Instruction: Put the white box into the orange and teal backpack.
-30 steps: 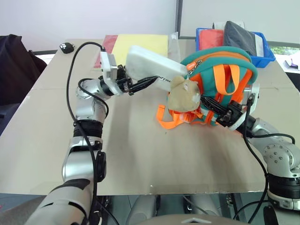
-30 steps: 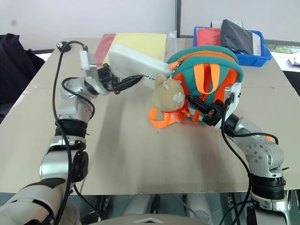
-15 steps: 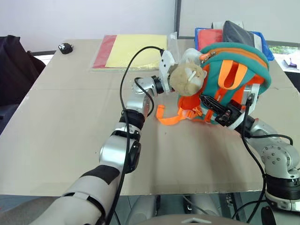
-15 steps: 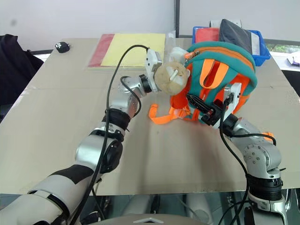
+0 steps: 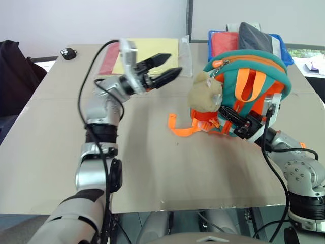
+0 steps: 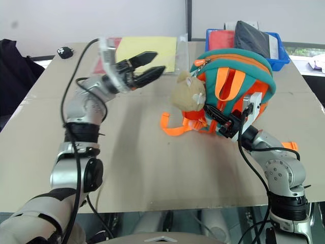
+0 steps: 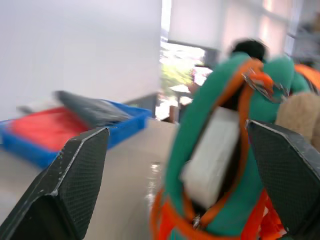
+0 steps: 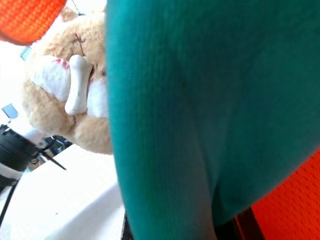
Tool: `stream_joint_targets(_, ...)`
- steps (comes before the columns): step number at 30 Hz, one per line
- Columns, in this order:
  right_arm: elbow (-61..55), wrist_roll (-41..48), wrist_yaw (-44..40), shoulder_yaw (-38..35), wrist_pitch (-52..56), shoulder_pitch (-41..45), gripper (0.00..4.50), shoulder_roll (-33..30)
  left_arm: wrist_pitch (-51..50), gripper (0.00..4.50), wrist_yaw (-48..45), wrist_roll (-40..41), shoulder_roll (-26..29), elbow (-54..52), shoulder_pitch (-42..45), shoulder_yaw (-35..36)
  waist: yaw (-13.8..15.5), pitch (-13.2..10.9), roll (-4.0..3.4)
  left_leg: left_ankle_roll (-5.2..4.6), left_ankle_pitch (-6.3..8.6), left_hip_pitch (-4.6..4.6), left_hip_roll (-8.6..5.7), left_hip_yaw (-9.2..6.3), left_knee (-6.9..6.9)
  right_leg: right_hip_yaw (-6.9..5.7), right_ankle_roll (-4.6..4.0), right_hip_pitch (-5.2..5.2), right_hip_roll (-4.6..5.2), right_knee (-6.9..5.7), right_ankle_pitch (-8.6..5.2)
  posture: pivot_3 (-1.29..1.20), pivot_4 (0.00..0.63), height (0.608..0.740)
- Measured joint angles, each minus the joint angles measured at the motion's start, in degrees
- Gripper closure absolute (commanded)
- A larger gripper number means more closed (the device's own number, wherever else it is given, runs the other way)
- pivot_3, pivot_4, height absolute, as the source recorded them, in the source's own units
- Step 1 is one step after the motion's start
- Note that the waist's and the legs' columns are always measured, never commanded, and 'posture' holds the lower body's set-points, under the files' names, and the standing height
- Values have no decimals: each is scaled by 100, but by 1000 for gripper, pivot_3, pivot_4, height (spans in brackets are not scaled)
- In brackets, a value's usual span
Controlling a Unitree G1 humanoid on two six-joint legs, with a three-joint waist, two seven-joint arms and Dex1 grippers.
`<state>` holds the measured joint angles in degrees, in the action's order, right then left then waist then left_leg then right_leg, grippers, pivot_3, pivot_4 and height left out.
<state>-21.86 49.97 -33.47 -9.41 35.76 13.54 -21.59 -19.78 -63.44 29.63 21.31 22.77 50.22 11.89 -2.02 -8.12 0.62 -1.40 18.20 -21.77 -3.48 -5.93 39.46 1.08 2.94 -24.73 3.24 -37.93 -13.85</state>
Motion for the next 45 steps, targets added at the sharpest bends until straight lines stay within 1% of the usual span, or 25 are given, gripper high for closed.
stream_joint_targets(3, 6, -1, -28, 10, -1, 3, 4500, 0, -278, 29, 278, 108, -132, -512, -342, -98, 35, 1, 1, 0, 0, -5, -11, -6, 4, -5, 0, 1, 2, 3, 0, 0, 150, 740)
stream_joint_targets(5, 9, -1, -38, 11, -1, 3, 4500, 0, -310, 29, 342, 99, -204, -624, -365, -214, 29, 0, 1, 0, 0, -5, -12, -6, 3, -6, 0, 0, 9, 4, 0, 0, 150, 740)
stream_joint_targets(8, 33, -3, -63, 20, 0, 13, 4500, -3, -254, 29, 504, 33, -471, -681, -341, -479, 13, 1, 1, 1, 0, -2, -11, -6, 2, -5, 0, 1, 8, 0, 0, 0, 150, 740)
stream_joint_targets(9, 40, -9, -70, 36, 0, 25, 4500, -1, -124, 266, 691, -90, -661, -472, -230, -569, 2, 1, 1, 1, -1, -2, -11, -5, 3, -4, 0, 0, 6, -1, 0, 0, 150, 740)
stream_joint_targets(10, 39, -9, -75, 47, 0, 28, 4500, -2, -94, 534, 733, -114, -699, -413, -200, -583, -12, 1, 1, 1, -1, -2, -10, -3, 3, -2, 0, 0, 5, -1, 0, 0, 150, 740)
stream_joint_targets(11, 40, -12, -77, 48, 0, 27, 4500, -3, -57, 663, 785, -137, -751, -325, -153, -581, -18, 1, 1, 1, -1, 0, -10, -2, 2, -1, 0, 0, 5, -2, 0, 0, 150, 740)
stream_joint_targets(13, 41, -24, -77, 55, 0, 30, 4500, -2, 101, 1290, 993, -177, -948, 74, 61, -566, -20, 1, 1, 1, -1, -1, -10, -2, 3, -2, 0, 0, 5, -3, 0, 0, 150, 740)
stream_joint_targets(15, 38, -31, -68, 55, 0, 23, 4500, -10, 41, 2152, 855, 15, -1069, 66, 71, -550, -36, 1, 1, 1, -1, -2, -9, 1, 0, 2, 0, -1, 6, -2, 0, 0, 150, 740)
stream_joint_targets(18, -2, -31, 5, 52, 0, -17, 4500, -11, -469, 2152, 601, 722, -1149, -347, 15, -379, -37, 1, 1, 1, -1, -2, -7, 0, 0, 2, 0, -2, 7, -1, 0, 0, 150, 740)
stream_joint_targets(20, -39, -33, 22, 51, -4, -105, 4500, -9, -913, 2152, 559, 1208, -1062, -728, 13, -197, -36, 1, 1, 1, -1, -1, -5, 1, 0, 3, 0, -2, 6, -3, 0, 0, 150, 740)
stream_joint_targets(23, -62, -42, 35, 54, -12, -141, 4500, -4, -1251, 2152, 498, 1332, -822, -1135, -125, -271, -37, 3, -2, 1, -1, 3, -5, 3, 0, 6, 0, 1, 4, -4, 0, 0, 150, 740)
stream_joint_targets(28, -62, -65, 48, 58, -22, -135, 4500, 8, -1210, 2152, 787, 950, -661, -1135, -347, -478, -25, 3, -2, 1, -1, 2, -6, 2, 1, 4, 0, 1, 1, -1, 0, 0, 150, 740)
stream_joint_targets(31, -62, -69, 48, 58, -23, -135, 4500, 8, -942, 2152, 1188, 583, -602, -918, -335, -495, -27, 3, -2, 1, -1, 3, -6, 3, 1, 4, 0, 0, 2, -3, 0, 0, 150, 740)
stream_joint_targets(36, -62, -72, 45, 60, -23, -133, 4500, 9, -529, 2152, 1375, 204, -601, -496, -344, -516, -24, 3, -2, 1, -1, 1, -6, 3, 1, 4, 0, 0, 2, 0, 0, 0, 150, 740)
stream_joint_targets(38, -62, -72, 45, 62, -23, -125, 4500, 9, -322, 2152, 1223, 48, -586, -387, -345, -653, -20, 3, -2, 1, -1, 1, -9, 3, 1, 3, 0, 0, 3, 0, 0, 0, 150, 740)
stream_joint_targets(40, -61, -72, 45, 69, -22, -106, 4500, 11, -52, 2152, 848, -175, -535, -196, -330, -941, -18, 3, -2, 1, -1, 2, -10, 3, 0, 4, 0, 1, 3, -1, 0, 0, 150, 740)
stream_joint_targets(43, -59, -71, 46, 80, -21, -68, 4500, 10, 417, 2152, 437, -481, -545, 500, -164, -1184, -25, 3, -2, 1, -1, 2, -10, 4, 0, 2, 0, 0, -1, -3, 0, 0, 150, 740)
stream_joint_targets(45, -59, -70, 45, 99, -21, -67, 4500, 11, 761, 2152, 186, -665, -531, 1017, 55, -1219, -29, 3, -2, 1, -1, 2, -10, 4, 0, 2, 0, -1, -7, -2, 0, 0, 150, 740)
